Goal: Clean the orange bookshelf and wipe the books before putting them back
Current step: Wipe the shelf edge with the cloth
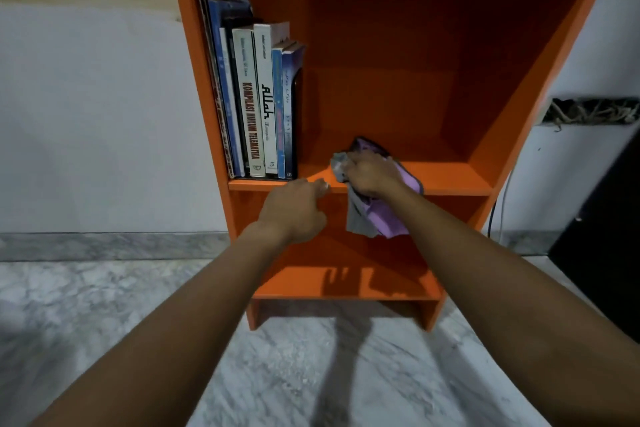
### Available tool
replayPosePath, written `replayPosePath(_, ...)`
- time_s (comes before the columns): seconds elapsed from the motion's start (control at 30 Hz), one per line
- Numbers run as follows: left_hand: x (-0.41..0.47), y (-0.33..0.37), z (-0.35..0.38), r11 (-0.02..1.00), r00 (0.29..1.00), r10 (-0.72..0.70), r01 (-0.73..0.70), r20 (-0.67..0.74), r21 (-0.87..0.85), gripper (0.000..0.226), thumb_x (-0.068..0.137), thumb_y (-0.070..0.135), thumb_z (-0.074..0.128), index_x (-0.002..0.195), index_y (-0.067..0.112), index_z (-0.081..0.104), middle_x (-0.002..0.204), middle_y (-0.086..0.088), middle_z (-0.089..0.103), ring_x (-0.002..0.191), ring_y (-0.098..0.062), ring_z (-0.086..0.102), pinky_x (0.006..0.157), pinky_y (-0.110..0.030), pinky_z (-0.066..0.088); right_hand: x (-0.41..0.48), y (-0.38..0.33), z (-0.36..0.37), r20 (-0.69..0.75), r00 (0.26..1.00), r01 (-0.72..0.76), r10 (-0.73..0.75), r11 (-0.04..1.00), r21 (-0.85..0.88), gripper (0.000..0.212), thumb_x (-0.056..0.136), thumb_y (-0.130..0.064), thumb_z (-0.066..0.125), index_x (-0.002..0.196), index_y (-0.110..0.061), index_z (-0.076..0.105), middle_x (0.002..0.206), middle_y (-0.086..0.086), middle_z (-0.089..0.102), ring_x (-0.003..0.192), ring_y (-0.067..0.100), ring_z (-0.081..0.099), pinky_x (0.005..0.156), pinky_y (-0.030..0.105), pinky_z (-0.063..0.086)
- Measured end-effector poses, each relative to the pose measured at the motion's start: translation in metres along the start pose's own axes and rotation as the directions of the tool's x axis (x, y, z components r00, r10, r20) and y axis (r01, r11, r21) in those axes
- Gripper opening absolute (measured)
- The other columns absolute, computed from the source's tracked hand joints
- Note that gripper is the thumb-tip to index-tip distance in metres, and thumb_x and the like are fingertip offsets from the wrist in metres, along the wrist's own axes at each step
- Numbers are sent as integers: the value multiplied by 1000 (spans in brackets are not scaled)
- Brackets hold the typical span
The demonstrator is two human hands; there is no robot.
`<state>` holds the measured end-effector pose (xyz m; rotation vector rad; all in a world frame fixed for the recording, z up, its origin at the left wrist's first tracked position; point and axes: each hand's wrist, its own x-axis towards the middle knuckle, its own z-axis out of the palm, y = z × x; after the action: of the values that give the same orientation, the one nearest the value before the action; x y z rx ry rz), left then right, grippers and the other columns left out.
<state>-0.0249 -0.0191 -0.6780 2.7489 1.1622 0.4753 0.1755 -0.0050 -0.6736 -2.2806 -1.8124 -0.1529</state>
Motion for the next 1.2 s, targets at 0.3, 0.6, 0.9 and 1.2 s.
replayPosePath(0.3, -69, -53, 13, 302, 822, -502, 456, 267, -837, 28, 98, 37, 60, 124, 26, 64, 124, -3, 68, 103, -23, 64, 94, -40, 53, -131, -78, 84, -209, 952, 306, -224, 670, 677, 33, 86, 1, 63, 111, -15, 76, 106, 2, 63, 102, 11, 58, 88, 18, 42)
replayPosePath(0.6, -101, -149, -4, 71, 806, -212, 576, 552, -814, 54, 88, -4, 45, 136, 18, 59, 126, -11, 67, 116, -26, 61, 92, -38, 53, -69, -170, 72, 167, 973, -138, -162, 179, 974, 40, 83, 19, 54, 92, -17, 69, 103, 10, 71, 89, 17, 64, 68, 25, 53)
replayPosePath(0.9, -96, -236, -158, 332, 802, -415, 573, 429, -750, 21, 60, 16, 60, 79, 18, 68, 87, 4, 67, 91, -18, 54, 80, -36, 39, 23, -297, -57, 226, 915, -164, -335, 203, 965, 34, 83, 10, 48, 75, -17, 68, 73, -11, 67, 74, 4, 60, 66, 19, 47)
replayPosePath(1.2, -34, -246, -496, 358, 868, -427, 418, 252, -835, 17, 87, 22, 71, 76, 12, 63, 77, -5, 57, 83, -22, 52, 70, -26, 39, 112, -374, -341, 75, 995, -45, -65, 381, 924, 29, 94, -2, 53, 103, -25, 69, 100, -10, 68, 95, 15, 63, 82, 34, 53)
